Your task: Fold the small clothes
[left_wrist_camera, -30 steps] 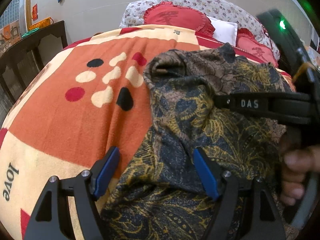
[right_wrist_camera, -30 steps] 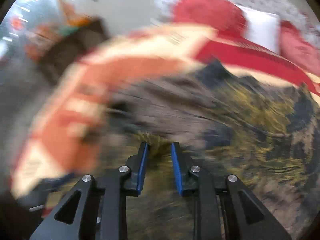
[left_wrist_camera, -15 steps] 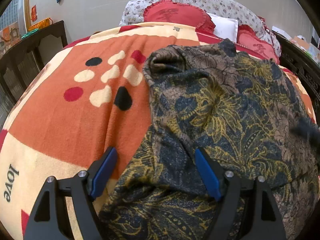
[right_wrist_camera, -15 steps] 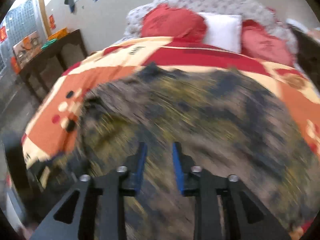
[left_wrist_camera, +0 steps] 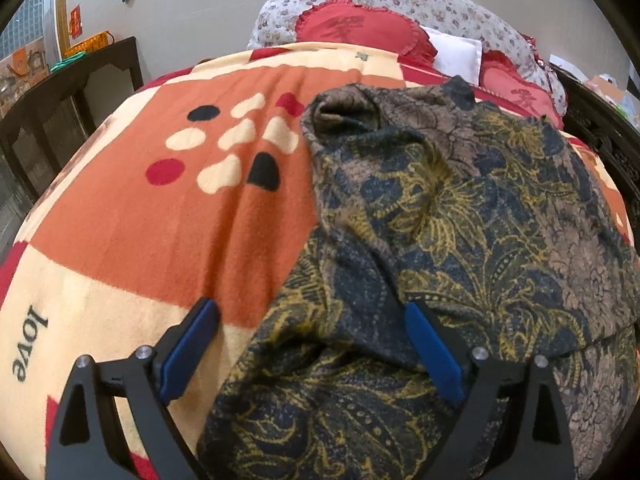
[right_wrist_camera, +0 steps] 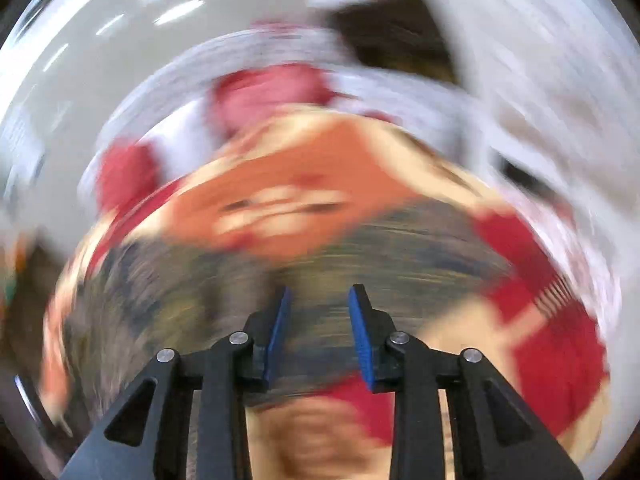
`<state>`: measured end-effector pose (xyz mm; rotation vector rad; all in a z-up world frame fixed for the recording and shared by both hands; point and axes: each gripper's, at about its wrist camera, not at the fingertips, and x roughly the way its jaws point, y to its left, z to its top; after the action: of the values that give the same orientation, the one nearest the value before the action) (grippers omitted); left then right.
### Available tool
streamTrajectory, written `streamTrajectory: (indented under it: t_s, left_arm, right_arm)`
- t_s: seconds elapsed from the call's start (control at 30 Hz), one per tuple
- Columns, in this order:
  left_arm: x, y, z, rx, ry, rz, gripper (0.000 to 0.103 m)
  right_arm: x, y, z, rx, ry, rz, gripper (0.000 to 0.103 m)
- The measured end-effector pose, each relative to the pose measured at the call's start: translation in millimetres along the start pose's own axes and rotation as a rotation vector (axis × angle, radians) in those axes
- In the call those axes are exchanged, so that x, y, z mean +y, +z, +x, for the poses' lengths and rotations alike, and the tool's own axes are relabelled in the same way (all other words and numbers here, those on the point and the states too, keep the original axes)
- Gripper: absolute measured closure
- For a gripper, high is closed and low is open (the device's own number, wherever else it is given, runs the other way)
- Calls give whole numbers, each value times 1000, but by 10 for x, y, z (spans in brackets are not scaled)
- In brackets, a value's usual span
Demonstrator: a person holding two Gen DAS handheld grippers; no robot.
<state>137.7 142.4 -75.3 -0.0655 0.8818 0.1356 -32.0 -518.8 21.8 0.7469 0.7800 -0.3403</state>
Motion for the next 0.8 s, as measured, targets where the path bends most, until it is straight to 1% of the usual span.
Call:
streamTrajectory:
  t_s: [0.03, 0.07, 0.13, 0.23, 0.27, 0.37, 0.53, 0.63, 0.67, 0.73, 0.77, 0.8]
  left_arm:
    - [-3, 1, 1, 0, 2, 1, 6]
    - [-3, 6, 4, 0, 3, 0, 6]
    - [-7, 4, 1, 0, 4, 1, 6]
    - [0, 6, 2, 0, 1, -1, 6]
    - [-3, 6, 1, 1, 1, -1, 5]
    - [-8, 10, 11, 0, 5, 1, 5]
    - [-9, 10, 21, 1, 7, 2, 5]
    - [-9, 10, 20, 1, 7, 2, 5]
    - [-11, 11, 22, 1, 8, 2, 5]
    - [-12, 10, 18, 0, 8, 3, 5]
    - [-9, 9, 16, 0, 7, 2, 5]
    - [-12, 10, 16, 0, 6, 2, 5]
  right_arm:
    - [-190, 53, 18, 8, 17, 70, 70]
    - [-497, 99, 39, 18, 44, 183, 70]
    - [-943, 95, 106, 22, 109, 382, 70]
    - [-1266, 2, 265, 37, 192, 546, 70]
    - [-1332, -14, 309, 41, 206, 581, 70]
    - [-1464, -2, 420, 28, 212, 654, 70]
    - [-1466, 6, 701, 44, 278, 682, 70]
    - [-1458, 28, 860, 27, 310, 696, 70]
    - [-1446, 26, 883, 16, 301, 695, 71]
    - [-1438, 27, 898, -2, 296, 696, 83]
    - [-1420, 33, 899, -6, 307, 690, 89]
    - [-1383, 55, 863, -19, 297, 671, 93]
